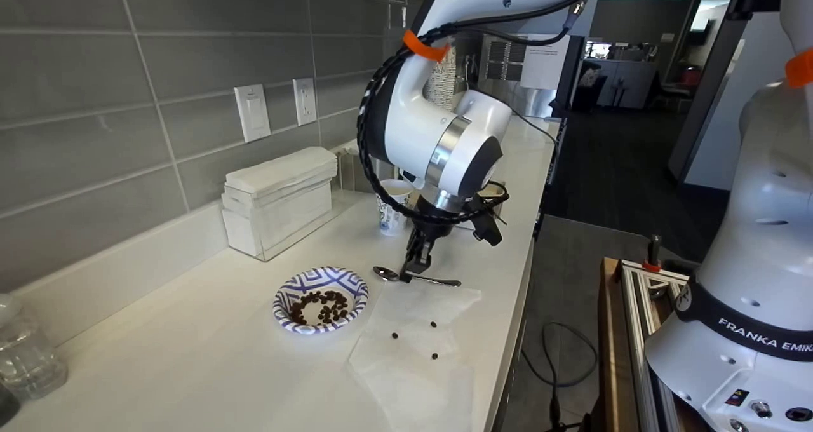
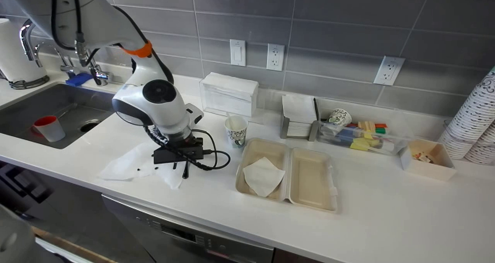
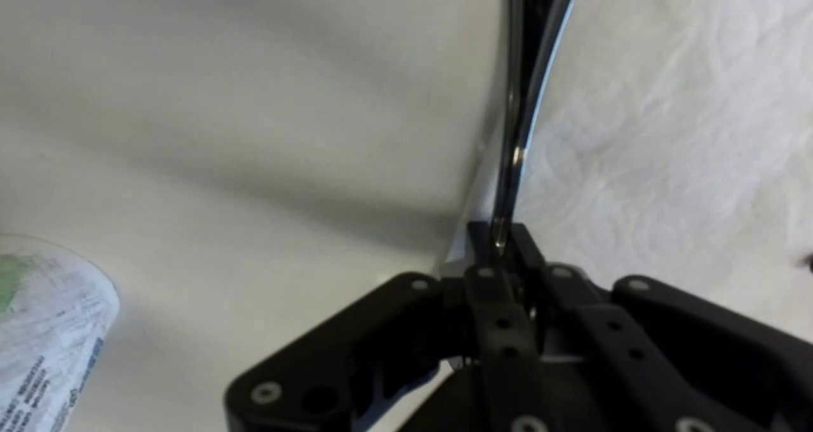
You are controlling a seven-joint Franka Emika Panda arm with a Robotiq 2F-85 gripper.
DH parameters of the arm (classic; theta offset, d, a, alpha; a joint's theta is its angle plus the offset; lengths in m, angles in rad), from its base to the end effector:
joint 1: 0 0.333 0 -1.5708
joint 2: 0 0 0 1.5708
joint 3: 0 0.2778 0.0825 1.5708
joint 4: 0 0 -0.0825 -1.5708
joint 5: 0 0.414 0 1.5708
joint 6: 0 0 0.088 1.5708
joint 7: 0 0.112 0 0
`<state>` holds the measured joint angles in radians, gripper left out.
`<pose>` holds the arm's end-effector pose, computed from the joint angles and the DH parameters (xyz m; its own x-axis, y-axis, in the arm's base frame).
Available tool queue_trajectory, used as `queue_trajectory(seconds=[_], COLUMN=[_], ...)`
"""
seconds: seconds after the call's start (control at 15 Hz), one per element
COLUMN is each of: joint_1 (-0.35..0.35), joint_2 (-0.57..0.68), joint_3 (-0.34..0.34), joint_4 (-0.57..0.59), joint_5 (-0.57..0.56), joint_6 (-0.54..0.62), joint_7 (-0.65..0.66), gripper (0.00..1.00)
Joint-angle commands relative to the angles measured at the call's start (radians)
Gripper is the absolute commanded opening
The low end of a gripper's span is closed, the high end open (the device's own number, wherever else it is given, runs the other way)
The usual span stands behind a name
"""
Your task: Use the spoon to transfer some contents from the plate into the cup
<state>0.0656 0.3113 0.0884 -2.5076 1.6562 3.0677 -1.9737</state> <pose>0.4108 -0.0115 0.0899 0.8363 0.4317 0.3380 0.4557 -0.8901 0.0094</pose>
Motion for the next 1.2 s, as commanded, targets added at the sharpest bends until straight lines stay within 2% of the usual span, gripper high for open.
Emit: queue_trajectory(seconds=[0.0,0.53,1.13], joint_1=[-0.027,-0.007,0.010], joint_2=[-0.005,0.051,0.151], joint_3=[-0.010,-0.016,-0.020], joint_4=[0.044,0.172,0.247], joint_5=[-0.005,0.070,0.072], joint_6=[-0.037,0.060,0.116], joint_7=[0.076,0.041,0.035], gripper=[0.02,0.02,0.02])
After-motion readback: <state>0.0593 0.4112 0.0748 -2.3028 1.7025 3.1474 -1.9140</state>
